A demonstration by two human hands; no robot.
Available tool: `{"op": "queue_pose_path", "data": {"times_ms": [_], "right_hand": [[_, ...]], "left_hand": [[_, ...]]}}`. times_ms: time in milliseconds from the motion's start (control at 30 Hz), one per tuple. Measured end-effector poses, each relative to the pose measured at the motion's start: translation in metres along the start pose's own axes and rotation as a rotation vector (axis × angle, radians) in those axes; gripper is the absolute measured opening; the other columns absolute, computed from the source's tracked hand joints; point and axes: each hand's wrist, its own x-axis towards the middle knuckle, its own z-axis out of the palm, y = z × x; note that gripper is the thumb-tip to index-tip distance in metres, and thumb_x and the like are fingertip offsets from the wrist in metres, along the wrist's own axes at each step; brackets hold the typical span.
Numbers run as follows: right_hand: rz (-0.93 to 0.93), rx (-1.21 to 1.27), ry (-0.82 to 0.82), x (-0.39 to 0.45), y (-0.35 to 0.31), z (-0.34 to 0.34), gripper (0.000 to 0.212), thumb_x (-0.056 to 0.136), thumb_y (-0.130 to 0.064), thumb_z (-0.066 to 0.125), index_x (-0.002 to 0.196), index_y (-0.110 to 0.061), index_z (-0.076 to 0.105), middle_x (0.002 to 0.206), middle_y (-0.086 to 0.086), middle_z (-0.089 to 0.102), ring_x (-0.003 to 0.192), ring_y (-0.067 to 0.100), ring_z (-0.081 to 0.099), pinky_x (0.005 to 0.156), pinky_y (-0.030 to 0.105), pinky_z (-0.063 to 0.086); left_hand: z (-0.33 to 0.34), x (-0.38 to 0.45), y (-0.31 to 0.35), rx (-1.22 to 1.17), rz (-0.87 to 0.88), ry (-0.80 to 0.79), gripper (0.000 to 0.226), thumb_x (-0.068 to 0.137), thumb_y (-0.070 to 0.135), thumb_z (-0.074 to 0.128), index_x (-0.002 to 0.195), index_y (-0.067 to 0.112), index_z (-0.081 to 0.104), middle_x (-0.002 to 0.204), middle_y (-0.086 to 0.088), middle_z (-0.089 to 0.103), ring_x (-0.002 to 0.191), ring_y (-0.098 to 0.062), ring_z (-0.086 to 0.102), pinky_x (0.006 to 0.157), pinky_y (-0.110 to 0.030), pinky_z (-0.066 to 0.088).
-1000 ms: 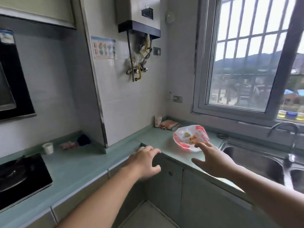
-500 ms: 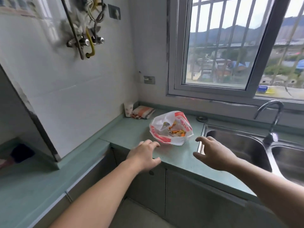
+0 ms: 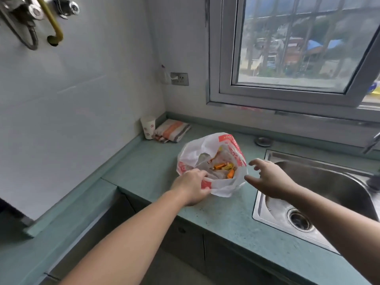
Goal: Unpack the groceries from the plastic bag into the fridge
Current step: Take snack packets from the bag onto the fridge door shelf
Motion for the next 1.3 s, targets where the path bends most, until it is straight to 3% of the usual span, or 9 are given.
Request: {"op": "queue_pose_path", "data": {"times_ms": [233,467,600,733,800,900,1000,1133,1300], "right_hand": [[0.090,0.052,-0.039,0.087,0.003,0.044,0.037,0.090,-0.031,0.060,0.123,-0.016,0.058,0.113,0.004,0.066,0.089,0.015,0.059,0.077,0.023,0.046],[0.253,0.079,-0.101,0.151,0.019,0.095,0.019,0.092,-0.015,0.052,0.099,-0.018,0.069,0.092,-0.002,0.064,0.076,0.014,0.058,0.056,0.016,0.044],[0.349,0.113,-0.150,0.175,0.033,0.121,0.014,0.089,-0.016,0.054,0.087,-0.016,0.068,0.088,0.003,0.069,0.076,0.018,0.065,0.071,0.037,0.059],[0.430,0.177,-0.114,0.186,0.044,0.137,0.006,0.089,-0.017,0.058,0.083,-0.019,0.057,0.080,-0.001,0.063,0.076,0.015,0.063,0.066,0.031,0.057],[0.453,0.187,-0.101,0.191,0.048,0.144,0.011,0.085,-0.026,0.062,0.075,-0.023,0.058,0.071,-0.005,0.063,0.066,0.011,0.062,0.056,0.028,0.054],[0.477,0.120,-0.105,0.199,0.052,0.150,0.019,0.078,-0.043,0.063,0.074,-0.025,0.062,0.067,-0.007,0.066,0.063,0.011,0.063,0.056,0.033,0.056],[0.484,0.117,-0.119,0.205,0.050,0.152,0.011,0.079,-0.034,0.063,0.082,-0.025,0.058,0.075,-0.004,0.065,0.069,0.014,0.063,0.058,0.030,0.054],[0.494,0.174,-0.136,0.209,0.055,0.157,0.018,0.077,-0.028,0.062,0.093,-0.024,0.054,0.082,-0.003,0.064,0.075,0.016,0.063,0.067,0.037,0.058],[0.526,0.379,-0.134,0.211,0.058,0.144,0.015,0.077,-0.010,0.063,0.092,-0.010,0.065,0.081,0.009,0.070,0.077,0.024,0.067,0.069,0.040,0.058]], "left_hand": [[0.033,0.123,-0.023,-0.113,0.059,-0.079,0.047,0.089,0.032,0.049,0.136,0.022,0.050,0.138,0.000,0.053,0.117,-0.021,0.055,0.094,-0.041,0.051],[0.075,0.208,-0.041,-0.192,0.037,-0.145,0.035,0.086,0.030,0.045,0.117,0.027,0.060,0.112,0.000,0.062,0.098,-0.022,0.055,0.084,-0.043,0.053],[0.089,0.237,-0.043,-0.143,0.026,-0.197,0.028,0.087,0.027,0.043,0.107,0.025,0.062,0.103,-0.001,0.066,0.098,-0.027,0.057,0.084,-0.039,0.050],[0.102,0.254,-0.044,-0.135,0.034,-0.244,0.029,0.091,0.022,0.044,0.115,0.019,0.061,0.116,-0.006,0.065,0.104,-0.028,0.059,0.086,-0.040,0.050],[0.107,0.261,-0.043,-0.140,0.040,-0.248,0.034,0.092,0.024,0.047,0.124,0.019,0.057,0.120,-0.007,0.062,0.107,-0.029,0.058,0.087,-0.042,0.051],[0.113,0.266,-0.041,-0.133,0.031,-0.239,0.035,0.092,0.023,0.050,0.127,0.017,0.053,0.123,-0.009,0.060,0.110,-0.031,0.057,0.087,-0.042,0.049],[0.119,0.268,-0.041,-0.138,0.010,-0.218,0.033,0.092,0.023,0.055,0.124,0.017,0.054,0.122,-0.009,0.061,0.110,-0.030,0.057,0.088,-0.041,0.047],[0.120,0.277,-0.046,-0.195,-0.030,-0.250,0.040,0.087,0.023,0.063,0.126,0.022,0.053,0.119,-0.005,0.063,0.109,-0.029,0.059,0.091,-0.042,0.050],[0.111,0.278,-0.045,-0.147,-0.062,-0.317,0.039,0.085,0.031,0.057,0.122,0.019,0.048,0.117,-0.007,0.057,0.106,-0.031,0.058,0.090,-0.046,0.051]]}}
